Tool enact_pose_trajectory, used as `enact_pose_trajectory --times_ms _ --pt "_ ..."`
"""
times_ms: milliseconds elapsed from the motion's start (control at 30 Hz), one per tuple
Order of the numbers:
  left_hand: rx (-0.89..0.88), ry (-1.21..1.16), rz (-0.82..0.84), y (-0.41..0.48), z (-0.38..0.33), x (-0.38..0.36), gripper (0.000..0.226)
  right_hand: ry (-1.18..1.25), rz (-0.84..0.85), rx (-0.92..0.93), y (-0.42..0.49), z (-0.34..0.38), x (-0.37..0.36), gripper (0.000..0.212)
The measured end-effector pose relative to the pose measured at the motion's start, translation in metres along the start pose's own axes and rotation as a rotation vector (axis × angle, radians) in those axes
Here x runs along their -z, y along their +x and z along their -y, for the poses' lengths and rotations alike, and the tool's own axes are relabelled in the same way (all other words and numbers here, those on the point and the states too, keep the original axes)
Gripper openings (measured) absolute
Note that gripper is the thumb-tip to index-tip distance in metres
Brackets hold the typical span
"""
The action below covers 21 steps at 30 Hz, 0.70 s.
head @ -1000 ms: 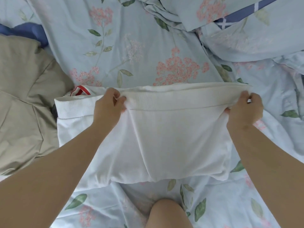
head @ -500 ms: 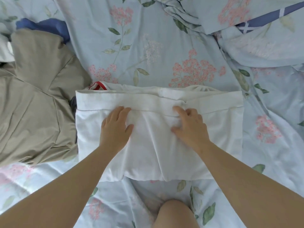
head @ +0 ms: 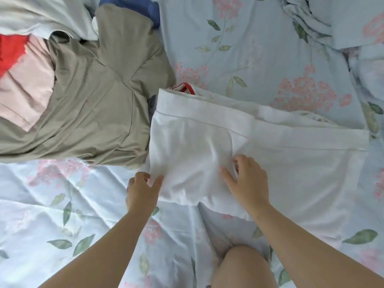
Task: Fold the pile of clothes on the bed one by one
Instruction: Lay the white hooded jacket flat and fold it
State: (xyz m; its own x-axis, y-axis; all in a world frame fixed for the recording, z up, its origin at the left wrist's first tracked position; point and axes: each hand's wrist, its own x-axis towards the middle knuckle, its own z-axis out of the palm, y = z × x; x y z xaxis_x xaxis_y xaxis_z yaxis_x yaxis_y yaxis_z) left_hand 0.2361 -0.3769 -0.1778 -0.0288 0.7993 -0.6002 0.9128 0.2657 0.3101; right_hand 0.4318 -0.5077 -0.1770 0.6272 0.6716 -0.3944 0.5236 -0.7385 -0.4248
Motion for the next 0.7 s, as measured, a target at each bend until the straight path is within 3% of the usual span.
enact_pose_trajectory --times_ms 100,200,333,433,567,700 --pt "0.078 -0.078 0.072 0.005 0.012 0.005 0.049 -0.084 0.049 -0.023 -0.006 0.003 -0.005 0.043" --pt "0.036 -0.168 0.163 0.011 0.014 0.019 0.022 -0.096 0.022 -0.026 -0.005 0.004 -0.003 0.036" --pt "-0.194 -0.368 -0.024 0.011 -0.003 0.054 0.014 -0.110 0.017 -0.052 -0.007 0.003 -0.001 0.033" --pt "-0.292 -0.217 -0.203 0.014 -0.010 0.062 0.017 -0.129 0.065 -0.105 -0.006 0.001 0.003 0.034" --pt "-0.197 0.062 0.013 0.028 -0.006 0.035 0.015 -0.100 0.084 -0.137 0.000 -0.001 0.004 0.031" --pt "-0.370 0.018 -0.027 0.029 -0.052 0.024 0.042 0.212 -0.057 -0.203 0.022 0.000 0.018 0.047"
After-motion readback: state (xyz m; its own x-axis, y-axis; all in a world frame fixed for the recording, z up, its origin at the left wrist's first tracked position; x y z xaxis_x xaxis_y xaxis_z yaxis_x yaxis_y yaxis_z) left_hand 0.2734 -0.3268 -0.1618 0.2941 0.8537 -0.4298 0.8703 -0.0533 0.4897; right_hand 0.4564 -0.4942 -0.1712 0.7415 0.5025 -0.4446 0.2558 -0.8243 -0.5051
